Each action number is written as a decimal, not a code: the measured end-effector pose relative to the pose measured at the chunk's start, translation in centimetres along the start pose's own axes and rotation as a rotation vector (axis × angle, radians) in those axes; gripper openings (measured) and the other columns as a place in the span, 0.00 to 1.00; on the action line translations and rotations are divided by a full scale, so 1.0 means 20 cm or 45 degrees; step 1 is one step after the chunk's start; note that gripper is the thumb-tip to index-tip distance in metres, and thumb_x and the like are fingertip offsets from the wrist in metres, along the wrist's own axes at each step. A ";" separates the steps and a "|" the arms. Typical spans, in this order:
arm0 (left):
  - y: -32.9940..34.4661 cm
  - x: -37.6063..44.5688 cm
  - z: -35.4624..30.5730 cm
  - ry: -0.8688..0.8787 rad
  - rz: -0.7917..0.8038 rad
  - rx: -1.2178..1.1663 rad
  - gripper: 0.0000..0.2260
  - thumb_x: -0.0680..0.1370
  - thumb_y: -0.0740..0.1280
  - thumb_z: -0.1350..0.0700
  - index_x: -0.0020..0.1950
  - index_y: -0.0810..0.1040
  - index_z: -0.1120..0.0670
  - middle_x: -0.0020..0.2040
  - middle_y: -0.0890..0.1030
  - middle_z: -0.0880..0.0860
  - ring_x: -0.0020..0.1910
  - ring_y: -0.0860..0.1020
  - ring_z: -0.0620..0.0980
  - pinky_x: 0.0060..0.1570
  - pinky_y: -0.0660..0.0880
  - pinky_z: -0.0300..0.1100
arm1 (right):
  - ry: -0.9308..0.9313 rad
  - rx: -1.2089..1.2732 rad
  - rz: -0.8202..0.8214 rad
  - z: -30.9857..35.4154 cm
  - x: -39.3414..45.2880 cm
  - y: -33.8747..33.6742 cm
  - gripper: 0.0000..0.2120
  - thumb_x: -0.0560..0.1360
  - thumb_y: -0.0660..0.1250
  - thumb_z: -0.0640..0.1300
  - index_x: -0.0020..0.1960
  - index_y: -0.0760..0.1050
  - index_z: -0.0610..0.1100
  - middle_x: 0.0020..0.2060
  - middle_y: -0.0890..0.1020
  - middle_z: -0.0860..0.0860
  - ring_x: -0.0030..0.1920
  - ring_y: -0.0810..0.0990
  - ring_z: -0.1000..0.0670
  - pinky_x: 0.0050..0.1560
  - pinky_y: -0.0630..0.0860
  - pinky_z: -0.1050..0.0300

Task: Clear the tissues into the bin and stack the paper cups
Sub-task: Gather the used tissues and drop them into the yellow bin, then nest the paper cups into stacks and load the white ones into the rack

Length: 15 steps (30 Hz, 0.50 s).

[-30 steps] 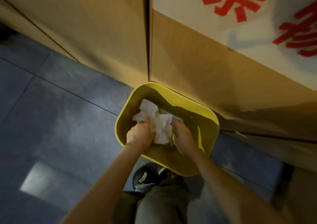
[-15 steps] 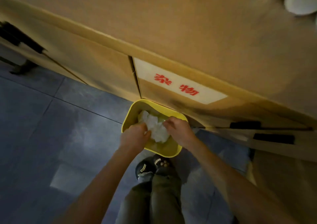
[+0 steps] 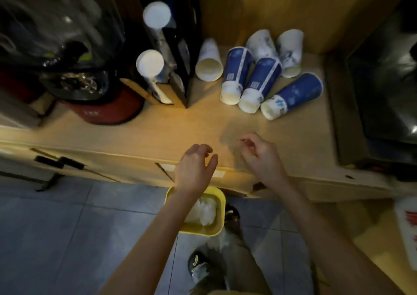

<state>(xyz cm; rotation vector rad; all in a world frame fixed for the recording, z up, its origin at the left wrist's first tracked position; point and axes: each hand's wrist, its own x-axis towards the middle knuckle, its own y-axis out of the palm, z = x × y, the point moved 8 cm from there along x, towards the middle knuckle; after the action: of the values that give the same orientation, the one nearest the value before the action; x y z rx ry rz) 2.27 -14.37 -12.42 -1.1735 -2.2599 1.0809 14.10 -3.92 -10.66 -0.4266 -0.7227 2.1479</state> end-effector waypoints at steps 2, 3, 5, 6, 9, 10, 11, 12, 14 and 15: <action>0.00 0.07 -0.13 0.064 -0.015 0.015 0.12 0.75 0.65 0.53 0.55 0.75 0.57 0.52 0.79 0.58 0.52 0.77 0.57 0.48 0.75 0.51 | 0.025 0.010 -0.044 0.00 0.05 -0.12 0.09 0.77 0.61 0.44 0.54 0.75 0.43 0.42 0.80 0.49 0.43 0.77 0.51 0.47 0.74 0.54; 0.01 0.11 -0.18 0.090 -0.006 0.022 0.13 0.75 0.65 0.53 0.57 0.74 0.57 0.53 0.79 0.58 0.53 0.76 0.57 0.50 0.74 0.50 | 0.048 0.007 -0.071 -0.01 0.07 -0.17 0.09 0.77 0.61 0.44 0.55 0.74 0.43 0.42 0.79 0.50 0.44 0.77 0.51 0.47 0.74 0.55; 0.05 0.20 -0.27 0.132 0.042 0.035 0.15 0.75 0.65 0.53 0.60 0.73 0.57 0.56 0.77 0.58 0.56 0.75 0.57 0.54 0.73 0.50 | 0.111 0.030 -0.127 -0.08 0.12 -0.26 0.10 0.77 0.60 0.44 0.56 0.73 0.43 0.43 0.78 0.49 0.45 0.77 0.49 0.47 0.74 0.54; 0.08 0.24 -0.31 0.147 0.072 0.045 0.16 0.75 0.65 0.53 0.61 0.71 0.57 0.58 0.77 0.58 0.58 0.74 0.57 0.56 0.72 0.50 | 0.154 0.057 -0.146 -0.13 0.14 -0.29 0.10 0.77 0.60 0.44 0.57 0.73 0.42 0.43 0.78 0.49 0.45 0.78 0.48 0.48 0.74 0.53; 0.17 0.37 -0.40 0.163 0.160 0.125 0.23 0.75 0.64 0.51 0.67 0.65 0.57 0.66 0.71 0.58 0.64 0.69 0.57 0.62 0.69 0.50 | 0.338 0.253 -0.224 -0.28 0.22 -0.37 0.11 0.76 0.62 0.42 0.57 0.72 0.40 0.44 0.78 0.47 0.47 0.78 0.46 0.48 0.73 0.53; 0.20 0.41 -0.43 0.161 0.191 0.156 0.25 0.75 0.64 0.50 0.70 0.62 0.57 0.68 0.69 0.58 0.66 0.67 0.56 0.64 0.67 0.50 | 0.418 0.352 -0.246 -0.33 0.24 -0.40 0.11 0.76 0.63 0.41 0.57 0.71 0.39 0.44 0.78 0.47 0.48 0.77 0.45 0.45 0.73 0.56; 0.23 0.46 -0.45 0.152 0.216 0.177 0.28 0.75 0.63 0.48 0.71 0.58 0.57 0.70 0.66 0.58 0.68 0.65 0.56 0.66 0.65 0.50 | 0.516 0.451 -0.250 -0.39 0.27 -0.41 0.12 0.75 0.64 0.41 0.57 0.71 0.39 0.45 0.77 0.47 0.47 0.77 0.46 0.42 0.72 0.60; 0.26 0.50 -0.47 0.139 0.238 0.195 0.30 0.75 0.63 0.47 0.72 0.55 0.57 0.72 0.63 0.59 0.70 0.62 0.56 0.68 0.63 0.50 | 0.626 0.548 -0.240 -0.45 0.30 -0.42 0.13 0.74 0.65 0.41 0.58 0.70 0.40 0.45 0.77 0.48 0.46 0.77 0.48 0.39 0.70 0.61; 0.30 0.60 -0.51 0.108 0.270 0.212 0.32 0.75 0.63 0.47 0.73 0.52 0.57 0.74 0.59 0.59 0.72 0.59 0.56 0.69 0.61 0.50 | 0.863 0.729 -0.224 -0.55 0.35 -0.44 0.13 0.73 0.66 0.43 0.56 0.71 0.42 0.45 0.77 0.47 0.42 0.76 0.51 0.38 0.70 0.58; 0.32 0.64 -0.53 0.089 0.278 0.207 0.33 0.75 0.63 0.47 0.73 0.51 0.57 0.75 0.58 0.59 0.73 0.58 0.56 0.70 0.59 0.50 | 0.950 0.801 -0.219 -0.60 0.38 -0.44 0.11 0.73 0.66 0.44 0.54 0.73 0.42 0.43 0.78 0.47 0.41 0.76 0.51 0.40 0.72 0.56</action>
<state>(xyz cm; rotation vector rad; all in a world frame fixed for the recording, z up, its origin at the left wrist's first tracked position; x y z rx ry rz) 4.72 3.23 -10.99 -1.3889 -1.9844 1.2571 20.93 10.81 -14.91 -0.7181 0.3181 1.7324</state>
